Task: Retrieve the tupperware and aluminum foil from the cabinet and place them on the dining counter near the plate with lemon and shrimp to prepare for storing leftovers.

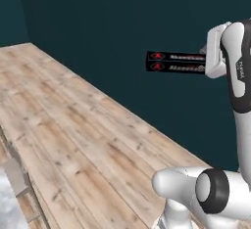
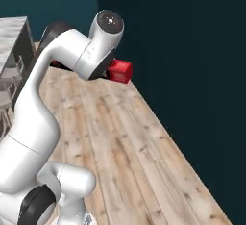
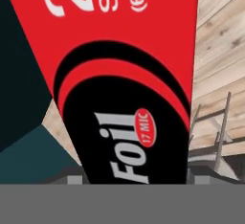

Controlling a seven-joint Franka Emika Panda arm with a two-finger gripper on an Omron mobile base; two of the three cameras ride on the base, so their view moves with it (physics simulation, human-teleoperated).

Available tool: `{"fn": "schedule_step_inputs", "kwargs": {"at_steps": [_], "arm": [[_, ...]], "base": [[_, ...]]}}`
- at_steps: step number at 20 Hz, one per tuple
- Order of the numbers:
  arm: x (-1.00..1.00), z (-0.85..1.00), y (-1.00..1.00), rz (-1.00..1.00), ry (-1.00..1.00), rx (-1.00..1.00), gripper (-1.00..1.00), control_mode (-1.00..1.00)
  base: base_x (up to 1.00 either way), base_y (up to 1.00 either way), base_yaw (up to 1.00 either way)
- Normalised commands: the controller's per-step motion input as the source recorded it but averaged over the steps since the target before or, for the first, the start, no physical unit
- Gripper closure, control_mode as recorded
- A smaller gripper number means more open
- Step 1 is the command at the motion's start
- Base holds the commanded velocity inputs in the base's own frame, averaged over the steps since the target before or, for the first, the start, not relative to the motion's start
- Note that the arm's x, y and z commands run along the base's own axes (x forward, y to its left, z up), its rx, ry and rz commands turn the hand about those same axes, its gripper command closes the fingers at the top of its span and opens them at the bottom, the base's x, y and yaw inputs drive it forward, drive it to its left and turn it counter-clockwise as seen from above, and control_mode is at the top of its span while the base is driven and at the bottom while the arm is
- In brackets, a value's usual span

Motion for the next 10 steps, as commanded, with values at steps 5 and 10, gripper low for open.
{"fn": "schedule_step_inputs", "kwargs": {"at_steps": [5,10], "arm": [[0.00,0.00,0.00,0.00,0.00,0.00,1.00,1.00],[0.00,0.00,0.00,0.00,0.00,0.00,1.00,1.00]], "base": [[1.00,-0.14,0.57],[1.00,-0.21,0.56]]}}
